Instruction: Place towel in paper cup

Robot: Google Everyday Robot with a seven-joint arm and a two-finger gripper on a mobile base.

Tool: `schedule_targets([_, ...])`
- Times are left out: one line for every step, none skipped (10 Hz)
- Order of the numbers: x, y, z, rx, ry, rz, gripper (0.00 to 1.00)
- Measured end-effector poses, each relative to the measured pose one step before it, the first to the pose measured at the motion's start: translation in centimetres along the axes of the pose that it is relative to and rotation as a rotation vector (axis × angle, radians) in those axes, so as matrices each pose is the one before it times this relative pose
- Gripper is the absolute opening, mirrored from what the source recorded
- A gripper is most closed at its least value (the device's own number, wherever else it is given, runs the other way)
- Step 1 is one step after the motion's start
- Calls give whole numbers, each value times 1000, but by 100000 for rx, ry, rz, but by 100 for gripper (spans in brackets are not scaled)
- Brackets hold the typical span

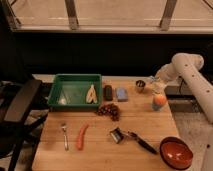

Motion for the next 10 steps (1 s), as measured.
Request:
schedule_targets([264,62,-88,506,94,399,52])
schedule_targets([-100,-39,32,-3,-116,-74,53])
schedule_targets([-233,-84,119,-61,-208,-239,53])
schedule_targets([17,42,38,-61,3,20,53])
schedule_targets([123,30,-87,105,56,198,53])
schedule_targets([65,33,-30,9,38,85,53])
schedule_targets([-14,5,17,-18,-19,-8,53])
schedule_targets([-62,-40,12,9,-41,-74,53])
schedule_targets([-77,-22,50,-40,-52,-94,53])
schedule_targets([-82,-49,11,22,-74,-82,53])
